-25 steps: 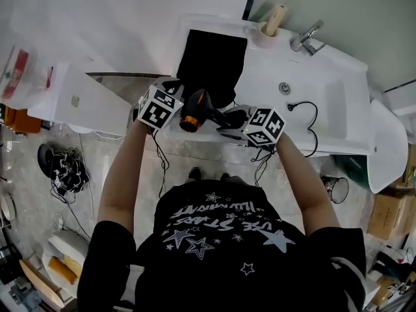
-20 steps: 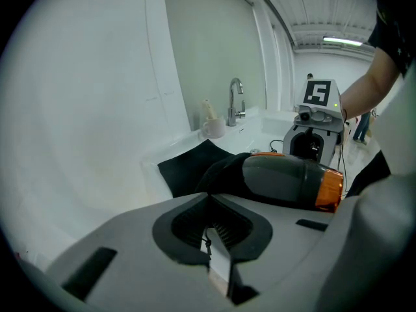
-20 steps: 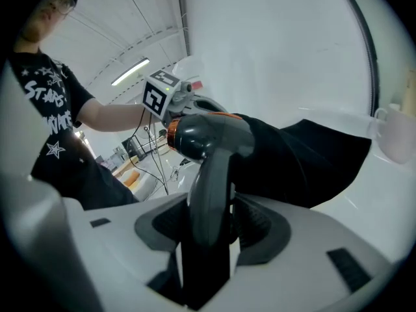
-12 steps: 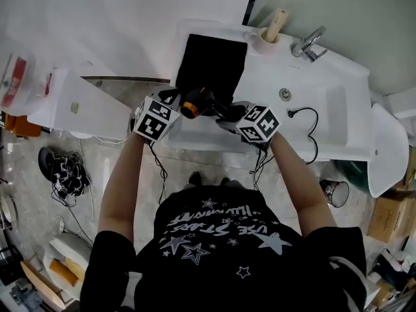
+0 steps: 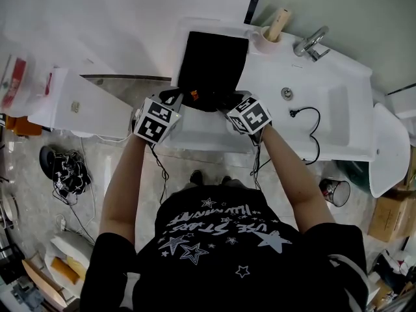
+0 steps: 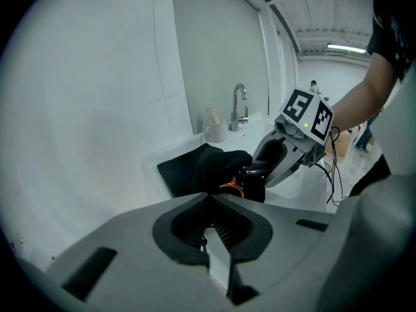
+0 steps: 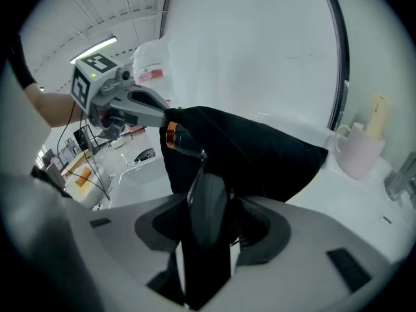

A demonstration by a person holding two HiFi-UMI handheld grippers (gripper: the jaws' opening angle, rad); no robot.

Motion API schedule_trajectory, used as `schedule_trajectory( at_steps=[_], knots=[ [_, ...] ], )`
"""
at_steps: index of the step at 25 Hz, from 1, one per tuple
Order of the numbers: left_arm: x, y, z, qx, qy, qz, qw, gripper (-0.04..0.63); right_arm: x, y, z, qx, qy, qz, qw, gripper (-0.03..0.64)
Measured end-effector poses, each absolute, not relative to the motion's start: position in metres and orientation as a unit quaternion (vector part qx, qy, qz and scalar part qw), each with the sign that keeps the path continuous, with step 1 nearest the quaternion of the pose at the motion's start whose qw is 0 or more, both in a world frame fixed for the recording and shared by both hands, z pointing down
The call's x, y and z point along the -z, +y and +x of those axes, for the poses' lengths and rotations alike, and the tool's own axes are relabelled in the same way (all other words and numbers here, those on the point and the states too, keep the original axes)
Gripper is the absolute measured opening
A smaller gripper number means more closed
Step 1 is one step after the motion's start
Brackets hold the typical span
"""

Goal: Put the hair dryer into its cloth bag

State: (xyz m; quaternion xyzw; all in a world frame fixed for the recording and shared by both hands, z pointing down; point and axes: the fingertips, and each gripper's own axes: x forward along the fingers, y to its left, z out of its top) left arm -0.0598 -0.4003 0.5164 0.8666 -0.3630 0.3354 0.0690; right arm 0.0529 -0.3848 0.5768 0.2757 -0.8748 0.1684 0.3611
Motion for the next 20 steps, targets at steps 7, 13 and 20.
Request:
schedule_trajectory(
  at_steps=[7, 13, 20],
  knots=[
    [-0.511, -0.396, -0.058, -0.328, -0.365, 0.868, 0.074, 0.018, -0.58, -0.413, 0.056, -0.182, -0.851, 0.34, 0.358, 0.199],
    [-0.508, -0.391, -0.052, -0.321, -0.358, 0.874, 0.074, 0.018, -0.588, -0.428, 0.056, -0.201, -0.834, 0.373, 0.353, 0.199],
    [-0.516, -0.388, -0.053, -0.311, -0.359, 0.876, 0.079, 0.018, -0.589, -0.446, 0.051, -0.216, -0.811, 0.422, 0.342, 0.199]
  ],
)
